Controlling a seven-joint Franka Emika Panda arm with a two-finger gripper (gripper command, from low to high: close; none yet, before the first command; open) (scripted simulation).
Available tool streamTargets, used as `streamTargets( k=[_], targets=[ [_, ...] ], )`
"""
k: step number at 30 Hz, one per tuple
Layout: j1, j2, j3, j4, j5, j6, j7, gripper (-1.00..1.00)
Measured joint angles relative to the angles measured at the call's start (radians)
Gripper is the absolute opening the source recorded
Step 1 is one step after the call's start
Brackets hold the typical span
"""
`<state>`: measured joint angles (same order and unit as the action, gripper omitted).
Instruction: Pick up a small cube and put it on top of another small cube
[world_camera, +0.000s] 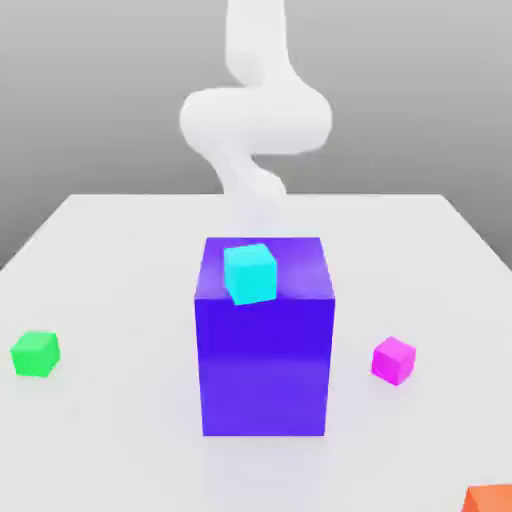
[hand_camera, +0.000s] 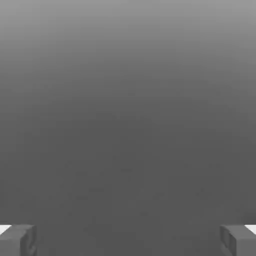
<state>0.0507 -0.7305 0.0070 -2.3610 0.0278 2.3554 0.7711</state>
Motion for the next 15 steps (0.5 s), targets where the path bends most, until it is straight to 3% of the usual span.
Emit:
streamTargets(
  k=[15],
  targets=[
    [0.312,0.463,0.155,-0.392,0.125,0.363,-0.146,0.0]
  ],
)
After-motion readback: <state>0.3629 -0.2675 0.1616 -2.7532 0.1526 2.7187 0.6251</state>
